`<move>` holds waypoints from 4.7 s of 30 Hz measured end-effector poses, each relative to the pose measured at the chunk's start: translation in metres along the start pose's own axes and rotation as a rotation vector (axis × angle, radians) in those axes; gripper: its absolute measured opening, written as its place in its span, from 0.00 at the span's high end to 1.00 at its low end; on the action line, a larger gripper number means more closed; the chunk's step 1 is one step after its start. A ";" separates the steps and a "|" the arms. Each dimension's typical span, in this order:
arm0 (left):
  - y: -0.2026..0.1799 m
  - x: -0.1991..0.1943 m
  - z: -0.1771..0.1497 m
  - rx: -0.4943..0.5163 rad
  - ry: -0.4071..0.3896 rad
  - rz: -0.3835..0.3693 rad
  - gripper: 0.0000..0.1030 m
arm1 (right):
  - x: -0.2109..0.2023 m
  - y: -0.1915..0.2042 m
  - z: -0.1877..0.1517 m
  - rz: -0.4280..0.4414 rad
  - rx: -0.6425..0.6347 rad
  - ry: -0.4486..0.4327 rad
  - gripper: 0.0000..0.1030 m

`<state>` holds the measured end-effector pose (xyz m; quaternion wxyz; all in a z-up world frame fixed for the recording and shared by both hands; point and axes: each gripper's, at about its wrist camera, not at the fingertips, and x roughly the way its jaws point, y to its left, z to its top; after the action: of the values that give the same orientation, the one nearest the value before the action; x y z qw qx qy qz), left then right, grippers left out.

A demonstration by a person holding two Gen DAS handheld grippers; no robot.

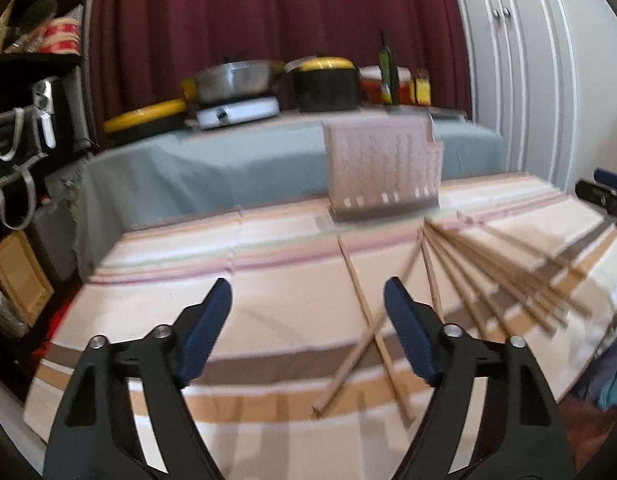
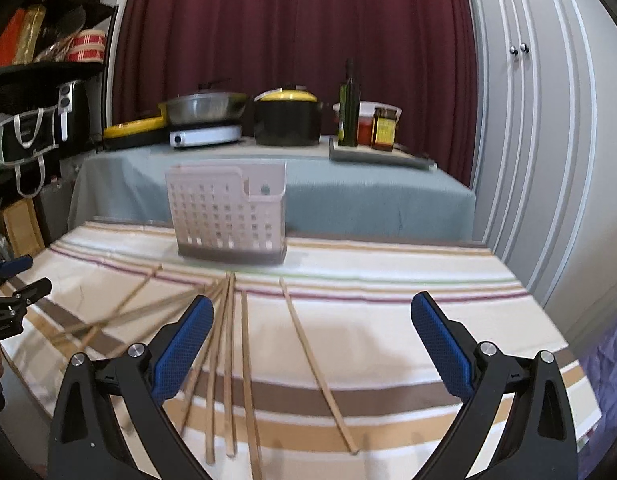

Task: Organize utensils
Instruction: 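Close the left gripper on a wooden chopstick while the right gripper grasps another chopstick, then lift both held chopsticks upright and carry them over the white caddy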

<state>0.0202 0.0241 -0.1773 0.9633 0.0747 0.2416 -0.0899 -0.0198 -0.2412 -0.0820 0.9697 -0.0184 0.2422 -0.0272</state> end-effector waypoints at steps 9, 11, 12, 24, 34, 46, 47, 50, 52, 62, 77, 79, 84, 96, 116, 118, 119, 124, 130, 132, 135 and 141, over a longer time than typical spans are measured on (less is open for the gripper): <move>-0.002 0.024 -0.039 0.014 0.106 -0.099 0.60 | 0.018 -0.001 -0.021 0.024 -0.003 0.045 0.06; -0.003 0.026 -0.040 0.016 0.107 -0.103 0.61 | 0.020 0.000 -0.022 0.028 -0.002 0.046 0.06; -0.002 0.027 -0.041 0.016 0.107 -0.104 0.64 | 0.021 0.000 -0.022 0.028 -0.002 0.046 0.06; 0.006 0.028 -0.048 -0.028 0.121 -0.131 0.80 | 0.025 0.005 -0.025 0.036 -0.012 0.052 0.06; 0.006 0.030 -0.051 -0.046 0.133 -0.155 0.91 | 0.027 0.005 -0.028 0.036 -0.013 0.056 0.06; 0.006 0.030 -0.051 -0.052 0.123 -0.130 0.94 | 0.022 -0.018 -0.050 0.028 -0.001 0.066 0.06; 0.006 0.030 -0.052 -0.050 0.122 -0.129 0.94 | 0.022 -0.022 -0.054 0.028 0.006 0.069 0.06; 0.005 0.030 -0.052 -0.049 0.118 -0.123 0.94 | 0.020 -0.030 -0.063 0.034 0.023 0.071 0.07; 0.004 0.029 -0.052 -0.047 0.115 -0.118 0.94 | 0.018 -0.033 -0.067 0.046 0.026 0.063 0.13; 0.005 0.029 -0.053 -0.048 0.105 -0.108 0.94 | 0.026 -0.038 -0.087 0.110 0.025 0.086 0.65; 0.006 0.029 -0.054 -0.058 0.091 -0.099 0.94 | 0.025 -0.036 -0.097 0.132 0.020 0.073 0.94; 0.007 0.028 -0.055 -0.060 0.090 -0.096 0.94 | 0.024 -0.036 -0.097 0.129 0.022 0.076 0.94; 0.009 0.025 -0.055 -0.067 0.085 -0.095 0.94 | 0.016 -0.033 -0.091 0.124 0.013 0.059 0.94; 0.010 0.000 -0.035 -0.073 0.013 -0.063 0.94 | -0.013 -0.026 -0.056 0.105 -0.010 -0.038 0.94; 0.029 -0.052 0.068 -0.125 -0.082 -0.016 0.94 | -0.035 -0.021 0.045 0.081 -0.011 -0.124 0.94; 0.031 -0.049 0.073 -0.127 -0.075 -0.007 0.94 | -0.029 -0.022 0.051 0.078 -0.009 -0.120 0.94; 0.032 -0.046 0.077 -0.130 -0.073 -0.004 0.94 | -0.025 -0.021 0.054 0.075 -0.011 -0.118 0.94; 0.035 -0.033 0.093 -0.141 -0.079 0.012 0.94 | -0.010 -0.021 0.066 0.067 -0.017 -0.126 0.94; 0.038 -0.015 0.109 -0.138 -0.099 0.038 0.94 | 0.010 -0.026 0.078 0.075 -0.004 -0.138 0.93; 0.037 -0.011 0.114 -0.141 -0.105 0.041 0.94 | 0.014 -0.026 0.080 0.079 0.001 -0.141 0.93; 0.036 -0.006 0.118 -0.144 -0.108 0.040 0.94 | 0.018 -0.026 0.083 0.085 0.007 -0.140 0.93; 0.038 -0.004 0.132 -0.167 -0.124 -0.002 0.94 | 0.019 -0.024 0.093 0.102 0.005 -0.156 0.93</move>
<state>0.0842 0.0373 -0.0561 0.9792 -0.0116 0.1884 -0.0750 0.0395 -0.2638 -0.0072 0.9858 -0.0057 0.1663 0.0230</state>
